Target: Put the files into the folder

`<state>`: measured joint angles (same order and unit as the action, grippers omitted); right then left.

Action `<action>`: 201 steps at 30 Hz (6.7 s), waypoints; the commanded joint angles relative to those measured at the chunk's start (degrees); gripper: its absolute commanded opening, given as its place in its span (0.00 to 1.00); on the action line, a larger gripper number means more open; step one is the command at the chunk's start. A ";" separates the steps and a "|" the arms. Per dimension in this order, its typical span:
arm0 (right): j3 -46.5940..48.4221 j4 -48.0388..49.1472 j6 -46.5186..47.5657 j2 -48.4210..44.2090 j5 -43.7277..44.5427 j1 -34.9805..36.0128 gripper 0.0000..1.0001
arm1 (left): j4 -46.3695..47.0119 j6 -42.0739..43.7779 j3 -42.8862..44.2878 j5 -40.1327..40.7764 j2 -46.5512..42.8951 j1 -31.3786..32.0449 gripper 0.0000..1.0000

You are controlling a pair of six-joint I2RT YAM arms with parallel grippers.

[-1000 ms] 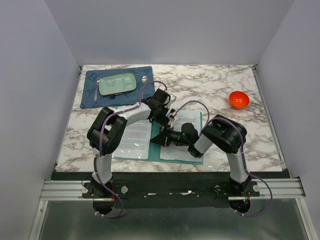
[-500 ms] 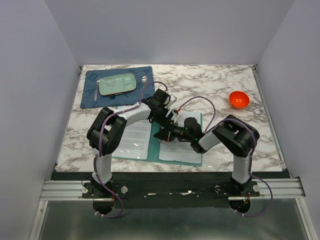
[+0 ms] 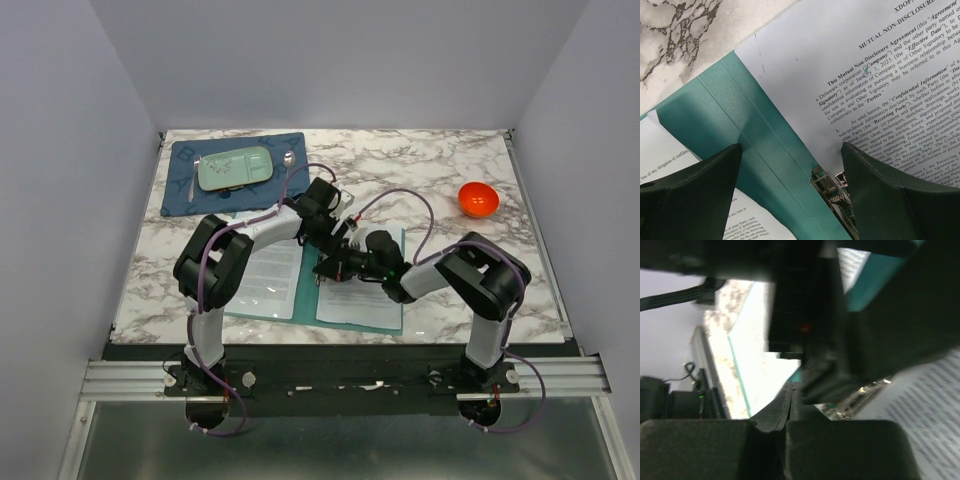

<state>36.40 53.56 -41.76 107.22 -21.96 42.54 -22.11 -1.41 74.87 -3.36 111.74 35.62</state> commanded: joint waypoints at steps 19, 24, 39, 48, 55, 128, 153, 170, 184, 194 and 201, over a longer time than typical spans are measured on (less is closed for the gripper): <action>12.87 -50.54 10.55 -14.24 24.04 2.63 0.68 | -22.98 4.57 10.48 -19.75 -20.68 -14.68 0.99; 24.66 -64.26 11.52 -8.53 33.02 7.28 0.66 | -22.54 9.93 0.04 -20.90 -26.04 -27.69 0.99; 10.64 -75.27 3.88 -29.06 40.51 -1.29 0.77 | -23.07 26.99 -9.39 -35.05 -16.03 -48.10 0.94; -6.16 -68.69 1.33 -39.02 28.30 -16.17 0.79 | -19.64 27.51 -12.11 -31.72 -13.75 -48.01 0.93; -11.61 -55.96 -2.35 -33.22 14.85 -21.27 0.79 | -18.50 27.60 -12.29 -31.89 -11.46 -48.09 0.92; -15.21 -77.63 -4.91 -53.50 3.42 -26.28 1.00 | -19.20 22.86 -10.45 -30.75 -8.65 -46.52 0.87; -24.72 -71.83 -11.86 -53.69 -14.08 -16.45 0.78 | -16.83 22.86 -13.26 -26.70 -10.23 -46.43 0.86; -30.78 -53.14 -19.76 -47.55 -15.66 -14.95 0.70 | -17.00 22.68 -13.17 -26.53 -10.85 -46.34 0.86; -28.23 -45.37 -23.46 -52.63 -11.72 -12.40 0.35 | -18.41 24.00 -13.08 -25.74 -11.46 -46.43 0.85; -16.91 -52.75 -3.62 -55.36 -5.21 -12.31 0.01 | -25.17 23.47 -6.59 -30.21 -13.66 -48.27 0.97; -10.21 -64.02 15.61 -62.02 6.92 -9.86 0.01 | -26.58 24.61 -5.00 -32.33 -12.09 -51.87 0.99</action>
<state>23.75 -4.27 -41.85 50.28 -26.20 30.57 -46.24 21.96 69.08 -33.34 99.81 -14.57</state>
